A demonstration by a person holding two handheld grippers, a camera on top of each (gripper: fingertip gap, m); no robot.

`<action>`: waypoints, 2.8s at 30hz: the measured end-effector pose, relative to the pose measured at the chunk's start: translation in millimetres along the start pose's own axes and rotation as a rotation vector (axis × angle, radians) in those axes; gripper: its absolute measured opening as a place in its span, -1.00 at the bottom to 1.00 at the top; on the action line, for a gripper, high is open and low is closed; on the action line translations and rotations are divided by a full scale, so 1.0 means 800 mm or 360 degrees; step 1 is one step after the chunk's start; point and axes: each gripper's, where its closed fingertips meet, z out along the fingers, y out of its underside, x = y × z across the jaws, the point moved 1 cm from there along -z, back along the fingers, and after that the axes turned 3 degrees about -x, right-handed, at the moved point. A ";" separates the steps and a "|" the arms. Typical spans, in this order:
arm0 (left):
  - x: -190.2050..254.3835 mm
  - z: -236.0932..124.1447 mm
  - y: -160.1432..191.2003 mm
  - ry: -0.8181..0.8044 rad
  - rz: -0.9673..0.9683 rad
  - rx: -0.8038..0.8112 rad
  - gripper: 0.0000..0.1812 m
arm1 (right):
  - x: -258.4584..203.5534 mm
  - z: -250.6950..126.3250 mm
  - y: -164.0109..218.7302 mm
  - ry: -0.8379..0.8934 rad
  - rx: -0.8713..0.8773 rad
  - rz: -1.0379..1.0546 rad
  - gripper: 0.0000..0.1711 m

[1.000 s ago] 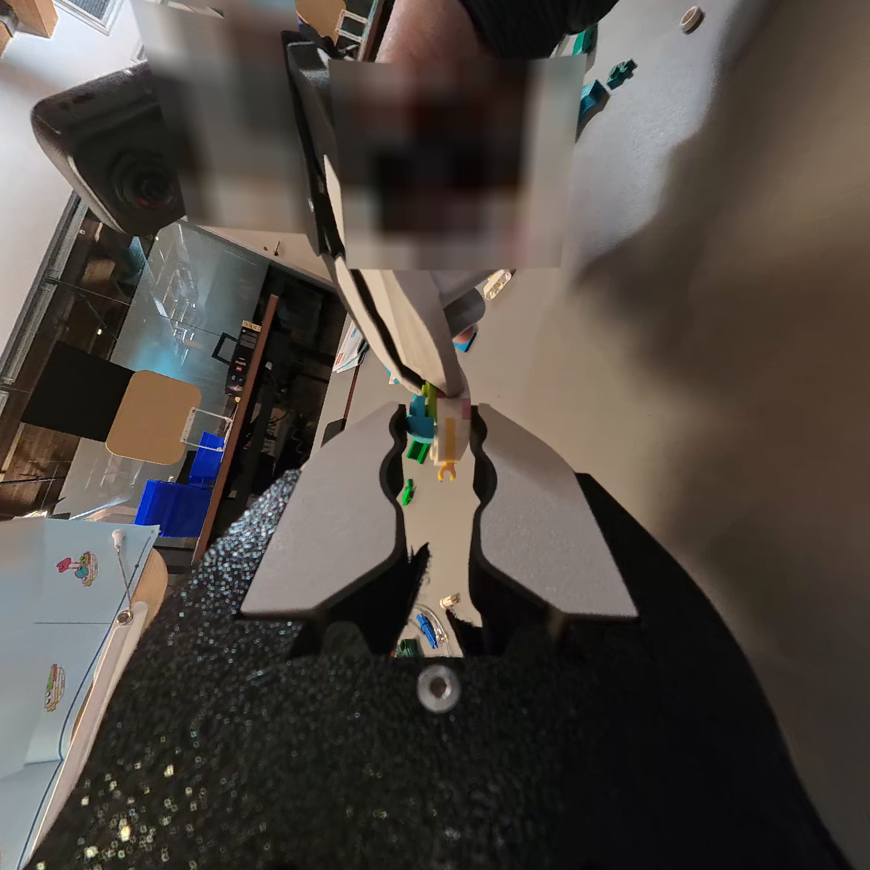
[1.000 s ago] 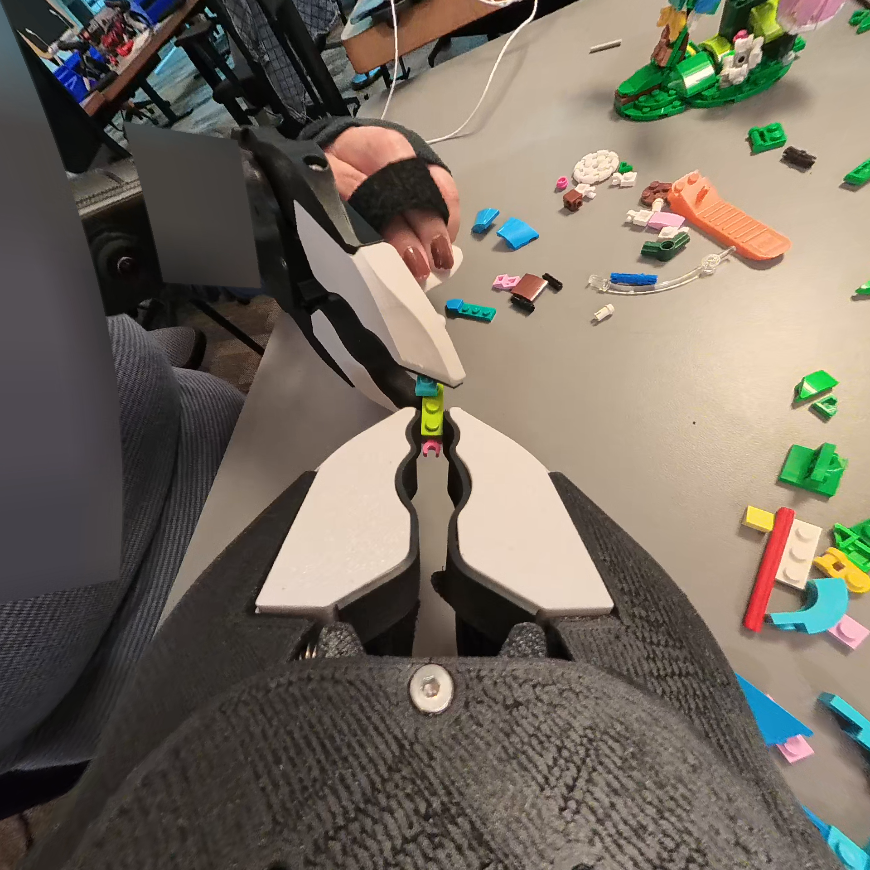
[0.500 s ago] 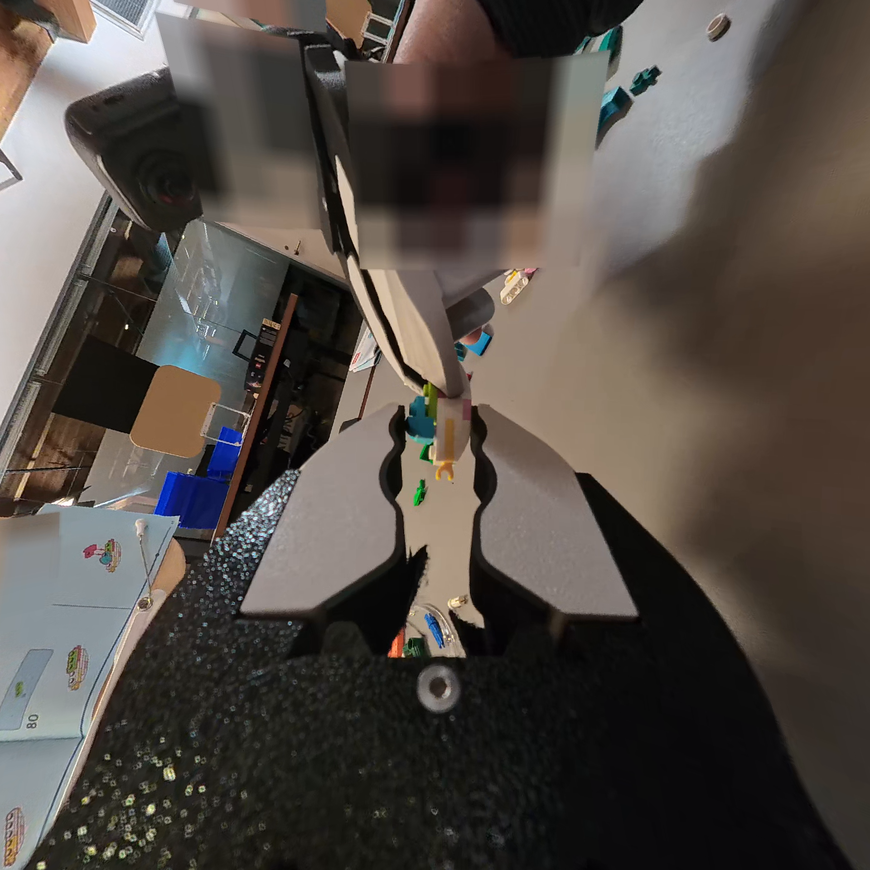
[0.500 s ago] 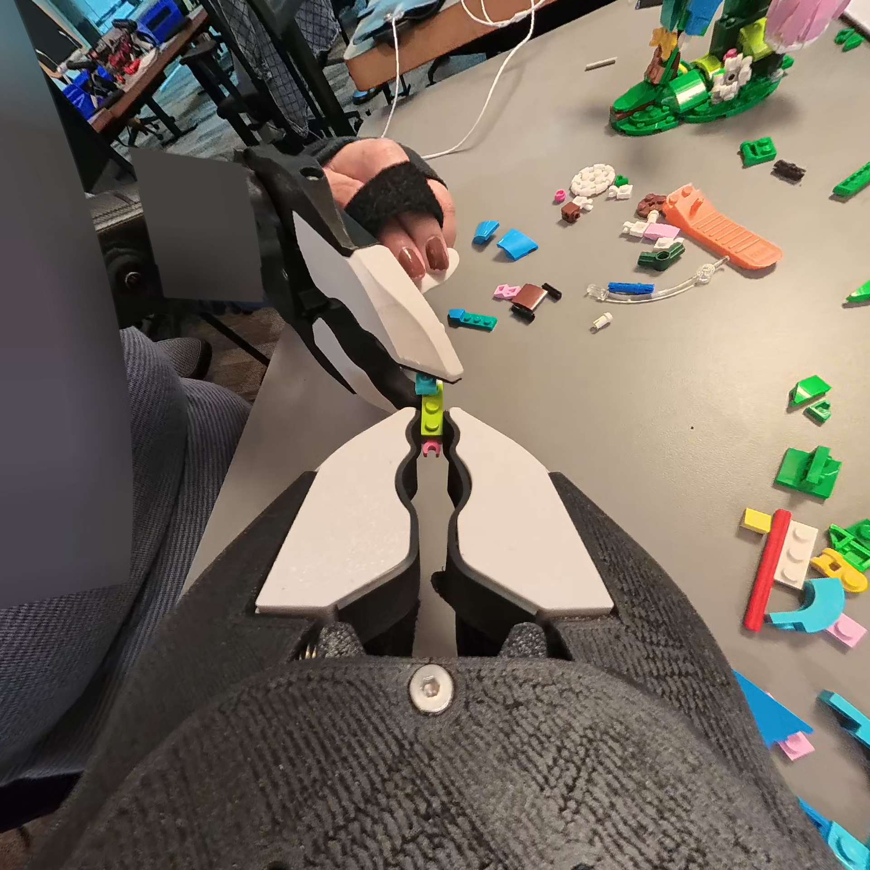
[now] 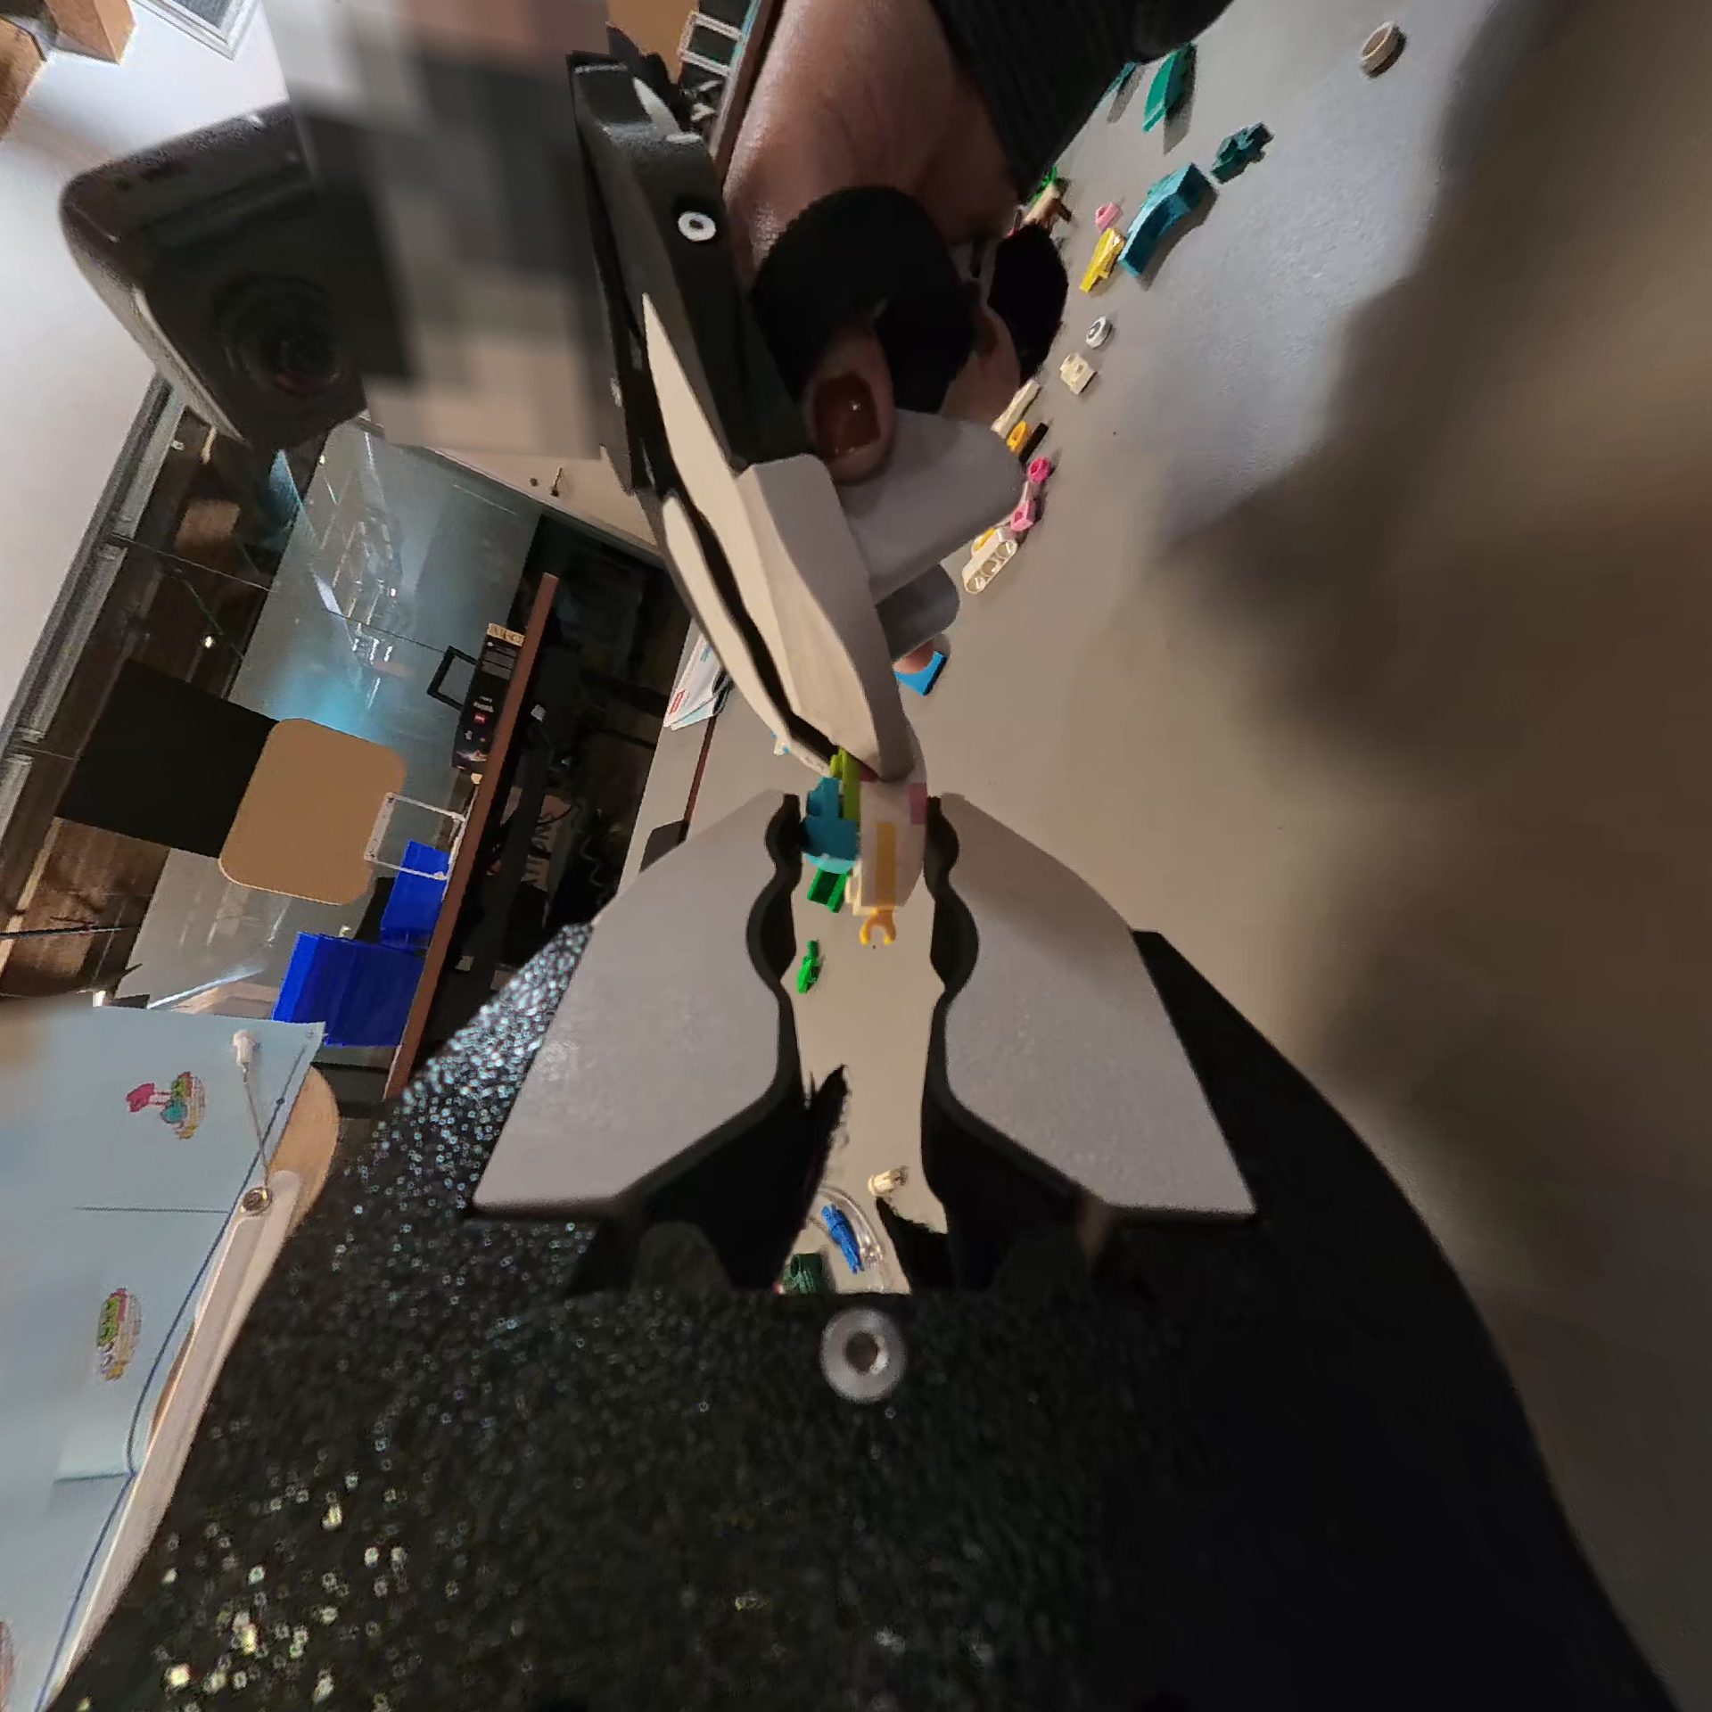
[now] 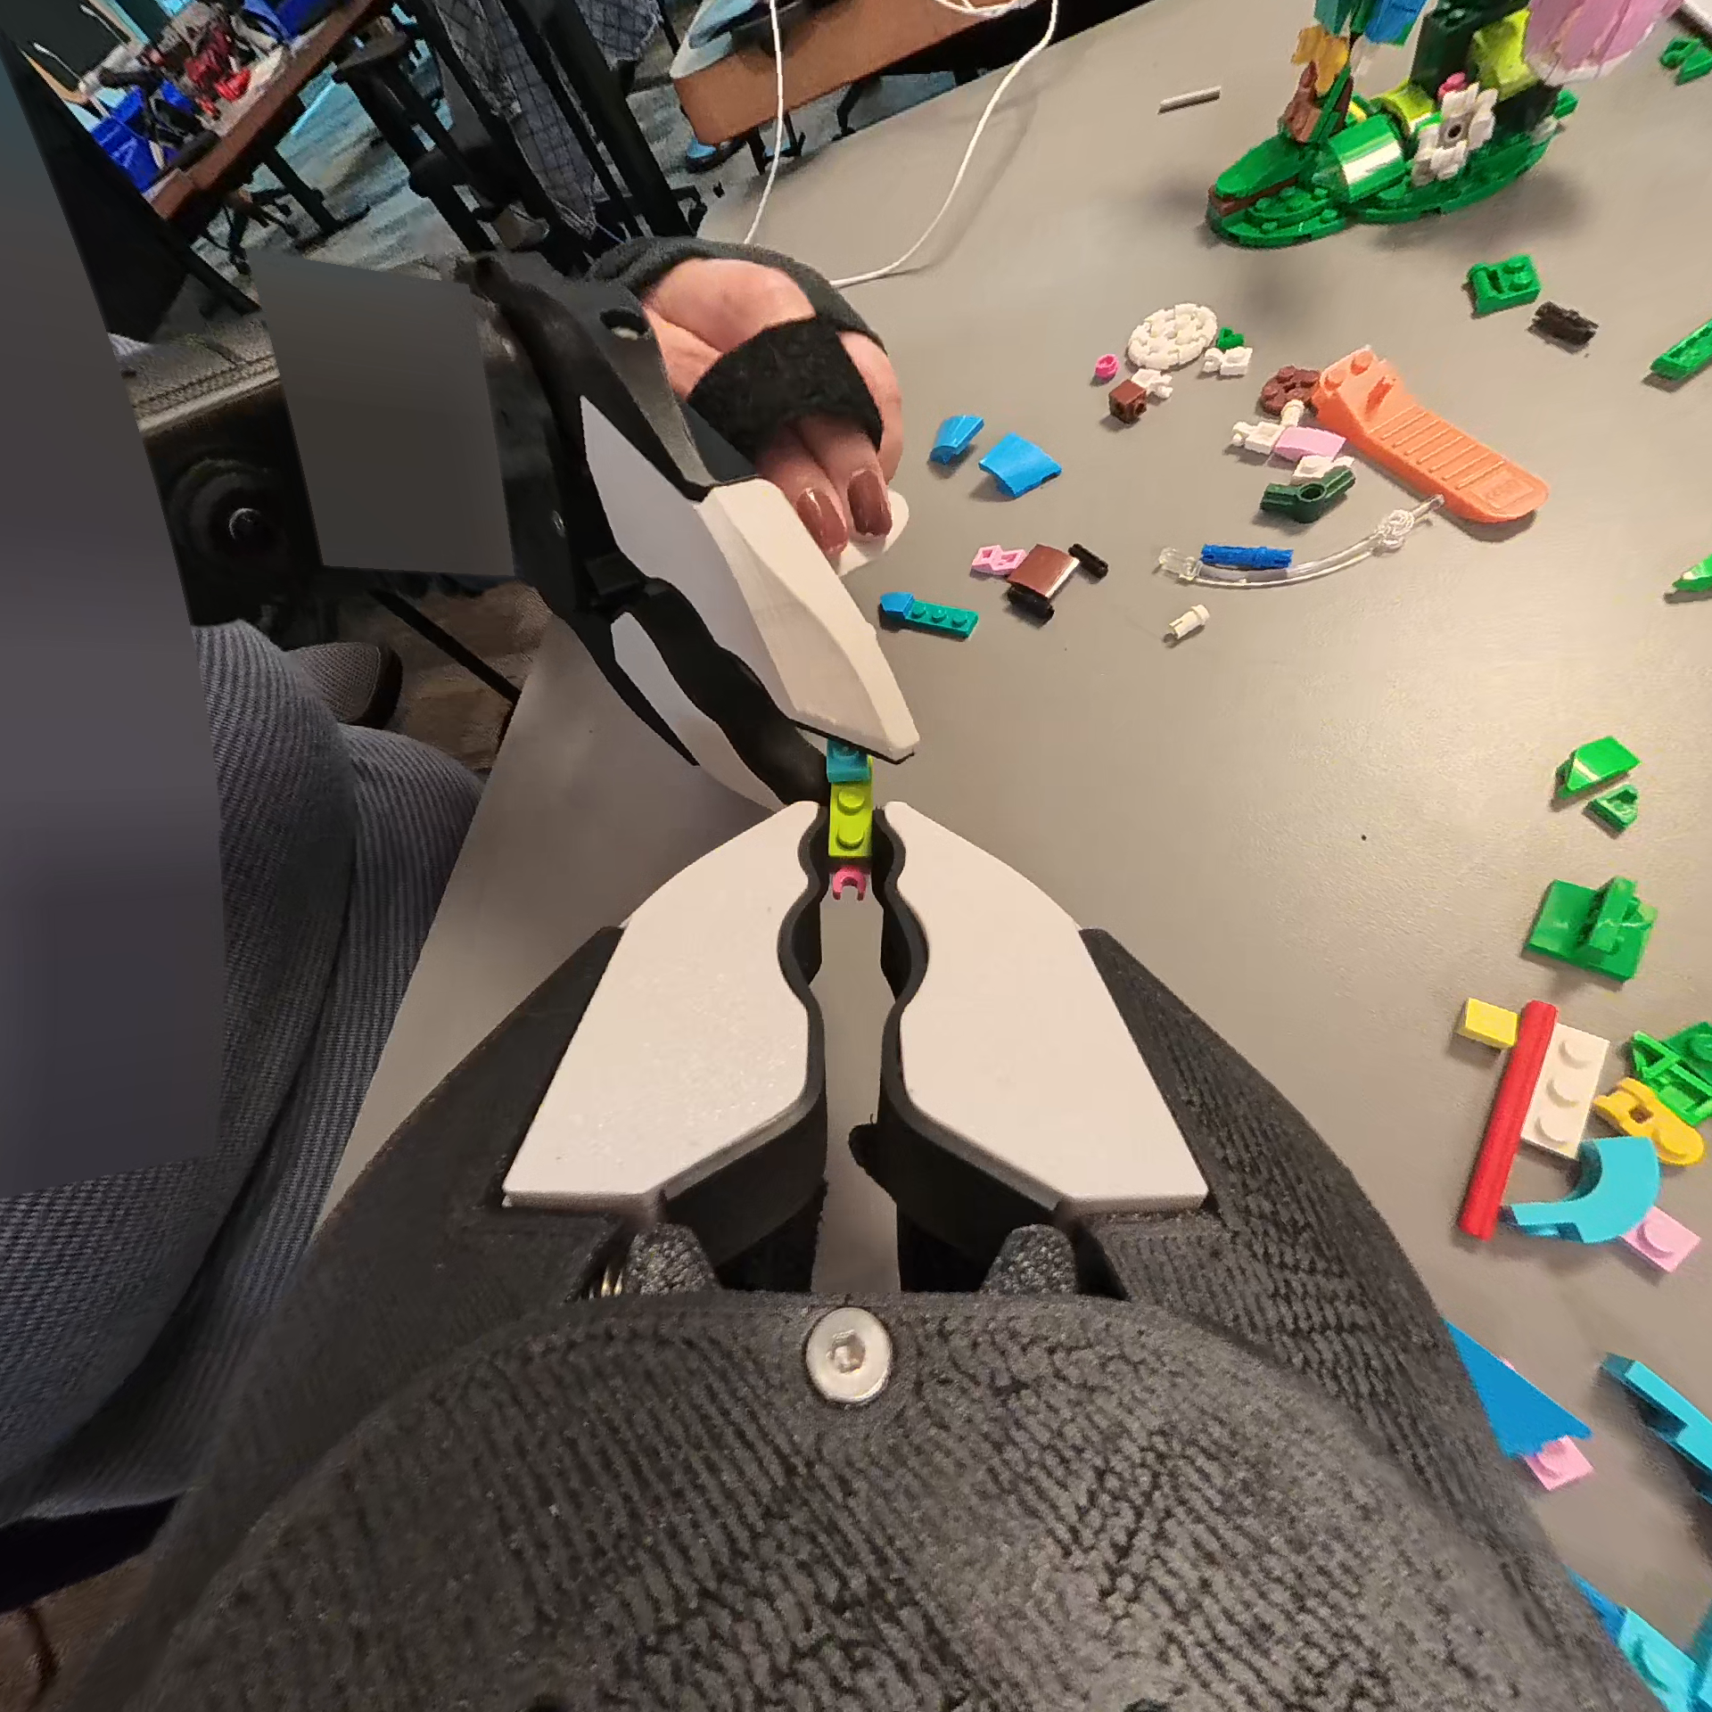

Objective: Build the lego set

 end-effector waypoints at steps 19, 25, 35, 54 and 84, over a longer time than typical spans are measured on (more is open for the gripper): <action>0.014 -0.007 0.002 0.0306 -0.0205 0.0025 -0.72 | -0.006 0.013 0.010 -0.0003 -0.0090 -0.0109 -0.91; 0.011 -0.005 0.002 0.0257 -0.0260 0.0084 -0.72 | -0.006 0.010 0.004 0.0010 -0.0045 -0.0128 -0.92; -0.002 -0.011 -0.007 0.0023 -0.0019 0.0152 -0.72 | -0.012 0.003 -0.007 -0.0039 0.0040 -0.0060 -0.92; -0.002 -0.015 -0.008 0.0031 0.0054 0.0147 -0.73 | -0.015 0.004 -0.007 -0.0122 0.0072 0.0024 -0.92; -0.016 -0.027 -0.020 -0.0079 0.0009 0.0255 -0.66 | -0.012 -0.003 -0.016 -0.0010 0.0072 0.0070 -0.92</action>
